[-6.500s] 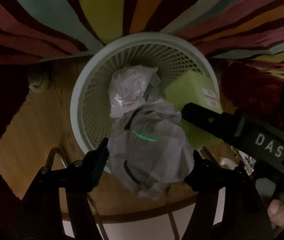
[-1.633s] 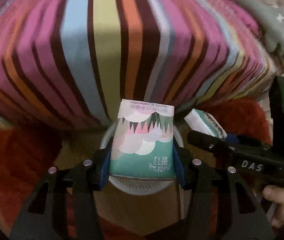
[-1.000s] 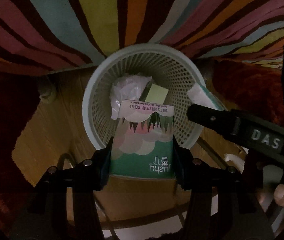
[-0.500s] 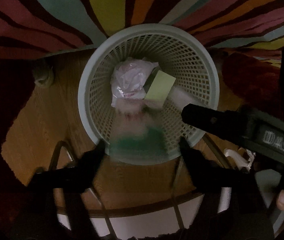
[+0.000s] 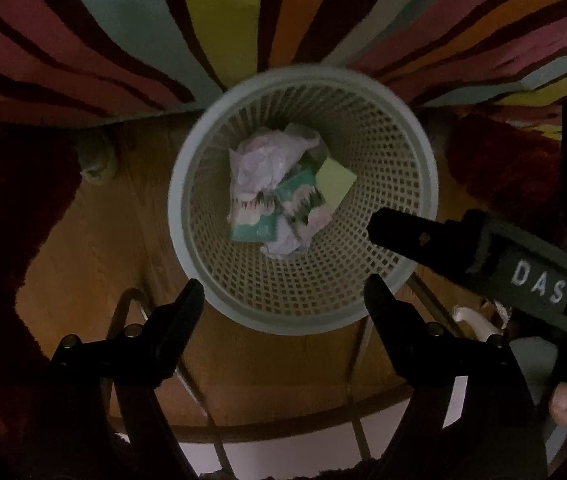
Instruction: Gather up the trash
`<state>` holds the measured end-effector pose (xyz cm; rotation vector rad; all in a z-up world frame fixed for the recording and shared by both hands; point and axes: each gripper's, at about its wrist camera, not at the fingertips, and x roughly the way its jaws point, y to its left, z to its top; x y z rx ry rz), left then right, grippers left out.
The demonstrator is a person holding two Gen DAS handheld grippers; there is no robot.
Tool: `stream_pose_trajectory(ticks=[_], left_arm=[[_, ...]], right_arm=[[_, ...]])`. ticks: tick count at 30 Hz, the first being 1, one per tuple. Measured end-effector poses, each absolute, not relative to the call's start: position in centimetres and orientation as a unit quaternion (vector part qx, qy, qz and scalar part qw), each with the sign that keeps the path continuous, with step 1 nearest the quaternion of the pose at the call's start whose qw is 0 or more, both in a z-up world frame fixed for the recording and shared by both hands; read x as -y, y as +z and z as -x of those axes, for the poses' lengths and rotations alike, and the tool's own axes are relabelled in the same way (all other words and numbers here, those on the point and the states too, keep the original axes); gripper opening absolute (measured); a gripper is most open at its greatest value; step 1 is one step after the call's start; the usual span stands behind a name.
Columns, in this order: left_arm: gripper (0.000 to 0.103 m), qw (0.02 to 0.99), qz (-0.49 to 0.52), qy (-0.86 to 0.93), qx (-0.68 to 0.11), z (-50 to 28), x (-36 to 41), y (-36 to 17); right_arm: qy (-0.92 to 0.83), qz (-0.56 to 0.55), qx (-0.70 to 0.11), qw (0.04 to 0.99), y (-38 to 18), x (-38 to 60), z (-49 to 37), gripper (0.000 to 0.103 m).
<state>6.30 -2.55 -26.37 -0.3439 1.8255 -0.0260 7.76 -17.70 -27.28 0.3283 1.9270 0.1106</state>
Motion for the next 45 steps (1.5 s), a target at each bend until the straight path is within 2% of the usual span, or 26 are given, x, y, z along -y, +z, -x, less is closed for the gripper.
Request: stream_pose_trajectory(ticks=[10,17,22,27,35,45], left_arm=[[0.080,0.676,0.139,-0.002,-0.724,-6.8,1.2,-21.5],[0.080,0.703,0.130,0.003,-0.699,-7.0,0.6,-19.3],[0.080,0.763,0.097,0.012,-0.639,-6.8,0.2,-14.8],[0.080,0.818,0.113,0.016,-0.564,-6.3,-0.7,-9.3],[0.080,0.875,0.099,0.052,-0.471,-5.6,-1.3,-1.0],[0.080,0.909,0.069,0.056,-0.406,-5.1,-0.2,5.5]], right_arm=[[0.085,-0.102,-0.742,0.657,-21.6,17.1,-8.8,0.095],[0.086,-0.092,-0.716,0.686,-19.4,17.2,-9.2,0.095],[0.100,-0.052,-0.650,0.751,-14.7,17.0,-9.4,0.095],[0.114,-0.011,-0.567,0.815,-8.9,17.1,-9.0,0.095],[0.128,0.003,-0.456,0.881,-1.1,17.5,-7.8,0.095],[0.143,0.015,-0.383,0.913,3.9,17.1,-7.2,0.095]])
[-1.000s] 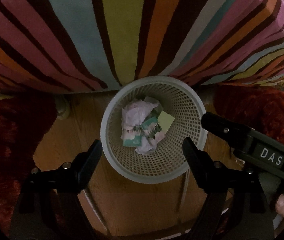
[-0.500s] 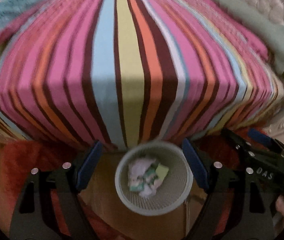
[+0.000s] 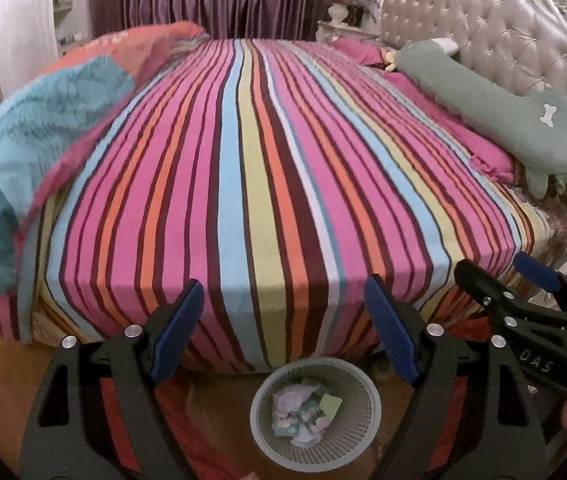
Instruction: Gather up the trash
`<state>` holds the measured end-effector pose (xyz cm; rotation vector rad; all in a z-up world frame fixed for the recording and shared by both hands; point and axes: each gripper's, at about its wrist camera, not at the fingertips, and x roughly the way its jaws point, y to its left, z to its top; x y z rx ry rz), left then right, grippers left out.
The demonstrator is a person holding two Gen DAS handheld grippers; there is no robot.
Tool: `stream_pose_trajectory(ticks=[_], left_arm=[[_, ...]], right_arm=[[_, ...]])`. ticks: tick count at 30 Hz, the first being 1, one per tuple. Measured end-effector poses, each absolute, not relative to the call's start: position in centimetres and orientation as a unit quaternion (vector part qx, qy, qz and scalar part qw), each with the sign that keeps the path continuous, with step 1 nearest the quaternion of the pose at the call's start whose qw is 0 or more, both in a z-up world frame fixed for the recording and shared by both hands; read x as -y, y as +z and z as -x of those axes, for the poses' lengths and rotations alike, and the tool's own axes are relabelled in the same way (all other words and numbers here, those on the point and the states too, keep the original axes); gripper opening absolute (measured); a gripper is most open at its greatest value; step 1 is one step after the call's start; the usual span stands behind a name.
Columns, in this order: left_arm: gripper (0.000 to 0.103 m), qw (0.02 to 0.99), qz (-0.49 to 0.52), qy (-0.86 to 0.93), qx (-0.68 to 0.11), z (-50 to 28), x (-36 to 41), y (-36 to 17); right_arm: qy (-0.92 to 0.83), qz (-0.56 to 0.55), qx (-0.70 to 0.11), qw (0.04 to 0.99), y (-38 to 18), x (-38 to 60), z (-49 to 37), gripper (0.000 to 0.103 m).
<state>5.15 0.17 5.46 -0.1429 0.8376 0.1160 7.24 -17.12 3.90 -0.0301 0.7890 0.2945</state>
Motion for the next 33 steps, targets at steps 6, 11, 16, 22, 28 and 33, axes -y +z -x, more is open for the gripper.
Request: stream_pose_trajectory(ticks=[6,11,16,22,28,33], left_arm=[[0.080,0.917,0.061,0.047,-0.392,-5.3,0.4,7.2],[0.080,0.920,0.062,0.044,-0.385,-5.8,0.3,8.0],[0.080,0.922,0.057,0.053,-0.380,-6.2,0.0,8.4],[0.080,0.921,0.051,0.058,-0.381,-6.6,0.0,8.4],[0.080,0.919,0.051,0.059,-0.387,-7.0,-0.2,8.1],[0.080,0.918,0.051,0.058,-0.388,-7.2,-0.3,8.1]], right_arm=[[0.130,0.015,-0.367,0.921,5.8,17.6,-7.4,0.095],[0.120,0.006,-0.359,0.926,6.4,18.1,-7.9,0.095],[0.121,0.007,-0.357,0.926,6.8,17.8,-8.3,0.095],[0.131,0.012,-0.359,0.924,6.9,17.1,-8.6,0.095],[0.133,0.012,-0.363,0.922,6.7,17.0,-8.8,0.095],[0.130,0.005,-0.365,0.922,6.8,17.3,-9.1,0.095]])
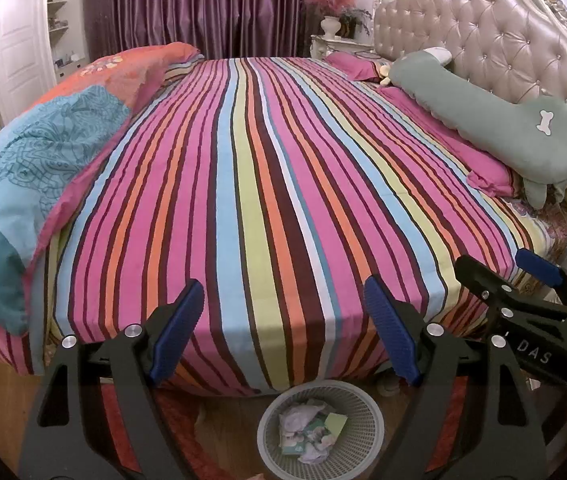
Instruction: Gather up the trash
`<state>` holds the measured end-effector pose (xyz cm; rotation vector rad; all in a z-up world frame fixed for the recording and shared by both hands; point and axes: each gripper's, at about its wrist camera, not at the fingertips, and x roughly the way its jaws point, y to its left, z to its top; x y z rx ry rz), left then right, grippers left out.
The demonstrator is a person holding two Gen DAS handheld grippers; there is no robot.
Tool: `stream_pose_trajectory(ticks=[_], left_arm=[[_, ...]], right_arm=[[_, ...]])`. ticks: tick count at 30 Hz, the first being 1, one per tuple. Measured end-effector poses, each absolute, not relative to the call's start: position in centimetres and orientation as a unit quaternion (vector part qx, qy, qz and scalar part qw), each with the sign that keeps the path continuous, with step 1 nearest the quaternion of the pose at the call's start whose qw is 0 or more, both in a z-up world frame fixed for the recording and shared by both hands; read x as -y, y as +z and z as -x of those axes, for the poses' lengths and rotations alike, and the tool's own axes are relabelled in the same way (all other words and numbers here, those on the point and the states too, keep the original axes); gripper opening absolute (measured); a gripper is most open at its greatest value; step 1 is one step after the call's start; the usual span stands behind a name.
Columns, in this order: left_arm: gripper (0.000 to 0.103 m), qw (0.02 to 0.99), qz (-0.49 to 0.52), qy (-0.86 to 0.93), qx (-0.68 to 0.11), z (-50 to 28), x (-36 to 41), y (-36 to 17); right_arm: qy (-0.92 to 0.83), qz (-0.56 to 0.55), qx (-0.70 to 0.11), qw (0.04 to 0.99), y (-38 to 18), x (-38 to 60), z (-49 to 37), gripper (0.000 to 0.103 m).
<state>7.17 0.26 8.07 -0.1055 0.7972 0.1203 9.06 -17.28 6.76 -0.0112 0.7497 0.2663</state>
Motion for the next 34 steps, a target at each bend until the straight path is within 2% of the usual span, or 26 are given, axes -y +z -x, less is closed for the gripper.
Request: stream_pose_trajectory(ticks=[34], left_arm=[[0.080,0.917,0.048,0.050,-0.394,-7.87,0.27,8.62]], right_arm=[[0.130,0.002,-0.369,0.920,6.70,17.51,-9.31,0.095]])
